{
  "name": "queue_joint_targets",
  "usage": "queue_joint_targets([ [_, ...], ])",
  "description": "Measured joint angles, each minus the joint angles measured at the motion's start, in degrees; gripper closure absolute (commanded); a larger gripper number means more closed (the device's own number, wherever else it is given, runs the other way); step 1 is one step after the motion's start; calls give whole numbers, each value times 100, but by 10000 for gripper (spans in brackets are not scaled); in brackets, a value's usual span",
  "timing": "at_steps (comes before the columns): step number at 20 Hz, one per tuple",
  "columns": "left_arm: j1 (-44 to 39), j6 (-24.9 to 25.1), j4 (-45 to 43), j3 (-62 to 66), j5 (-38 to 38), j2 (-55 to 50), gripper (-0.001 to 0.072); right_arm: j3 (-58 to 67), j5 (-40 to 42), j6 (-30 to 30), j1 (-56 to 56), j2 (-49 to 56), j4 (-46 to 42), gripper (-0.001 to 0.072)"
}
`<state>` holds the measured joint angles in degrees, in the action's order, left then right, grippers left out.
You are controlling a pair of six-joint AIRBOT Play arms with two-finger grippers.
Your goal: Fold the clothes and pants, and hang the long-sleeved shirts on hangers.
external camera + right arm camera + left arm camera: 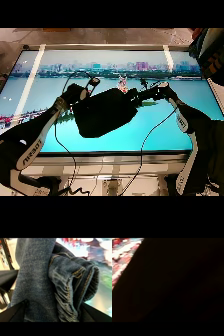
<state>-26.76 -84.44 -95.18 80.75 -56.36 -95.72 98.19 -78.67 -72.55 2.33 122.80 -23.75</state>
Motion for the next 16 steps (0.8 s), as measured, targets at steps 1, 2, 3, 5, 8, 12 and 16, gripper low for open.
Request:
queue_joint_targets([
  [1, -144, 0, 15, 2, 35, -76, 690, 13, 22, -4, 98, 2, 0, -5],
  [2, -264, 2, 15, 2, 52, -153, 690, 44, 31, -9, 192, 0, -13, -5],
  [3, -380, 2, 4, 2, 63, -229, 690, 101, 61, -9, 293, 2, -37, -5],
  [5, -546, 2, -20, 2, 96, -334, 690, 271, 142, -9, 474, 2, -127, -4],
  [8, -662, 2, -48, 2, 129, -398, 690, 586, 310, -17, 732, 0, -479, -5],
  [12, -684, 0, -118, 2, 153, -431, 690, 782, 389, -251, 1036, 13, -1340, 33],
  [16, -682, 0, -160, 2, 168, -437, 690, 835, 409, -341, 1198, 20, -1878, 671],
])
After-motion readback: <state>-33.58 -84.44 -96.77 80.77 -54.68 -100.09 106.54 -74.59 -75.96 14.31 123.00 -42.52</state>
